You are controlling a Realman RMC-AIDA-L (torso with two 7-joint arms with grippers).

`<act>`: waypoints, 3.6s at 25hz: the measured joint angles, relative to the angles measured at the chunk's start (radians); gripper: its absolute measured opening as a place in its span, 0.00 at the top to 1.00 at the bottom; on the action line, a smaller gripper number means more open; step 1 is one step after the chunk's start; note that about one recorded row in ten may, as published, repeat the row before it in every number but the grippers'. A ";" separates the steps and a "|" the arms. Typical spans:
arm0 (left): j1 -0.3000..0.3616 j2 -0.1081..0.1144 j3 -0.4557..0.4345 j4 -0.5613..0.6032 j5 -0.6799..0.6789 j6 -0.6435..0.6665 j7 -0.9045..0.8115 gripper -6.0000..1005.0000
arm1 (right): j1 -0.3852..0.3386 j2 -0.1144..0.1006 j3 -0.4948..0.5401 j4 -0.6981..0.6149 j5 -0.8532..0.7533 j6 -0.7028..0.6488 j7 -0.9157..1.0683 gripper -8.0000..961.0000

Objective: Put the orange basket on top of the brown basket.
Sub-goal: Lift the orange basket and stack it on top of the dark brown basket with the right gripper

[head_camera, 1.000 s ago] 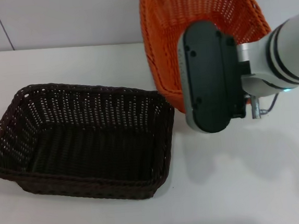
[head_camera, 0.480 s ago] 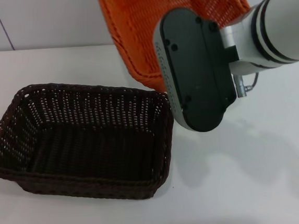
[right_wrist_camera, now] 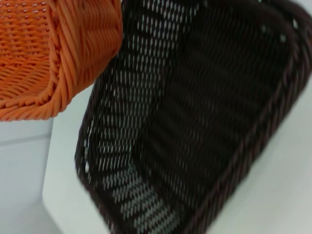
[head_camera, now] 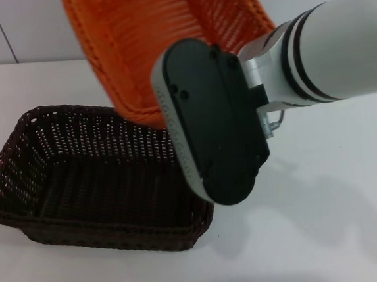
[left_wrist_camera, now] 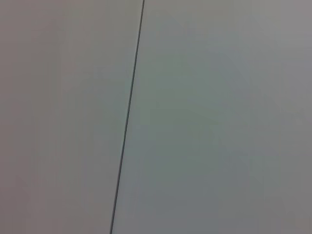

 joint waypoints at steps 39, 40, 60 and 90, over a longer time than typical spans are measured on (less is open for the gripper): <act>-0.016 -0.036 0.000 0.058 -0.074 -0.081 0.040 0.49 | -0.342 0.000 0.163 -0.112 0.525 -0.266 -1.095 0.78; -0.014 -0.036 0.000 0.060 -0.077 -0.082 0.043 0.49 | -0.342 0.000 0.163 -0.112 0.525 -0.266 -1.095 0.78; -0.024 -0.046 0.000 0.068 -0.100 -0.101 0.048 0.49 | -0.355 0.004 0.186 -0.024 0.430 -0.174 -0.997 0.68; -0.017 -0.037 0.000 0.079 -0.132 -0.121 0.061 0.59 | -0.434 0.007 0.053 0.139 0.107 -0.408 -0.897 0.59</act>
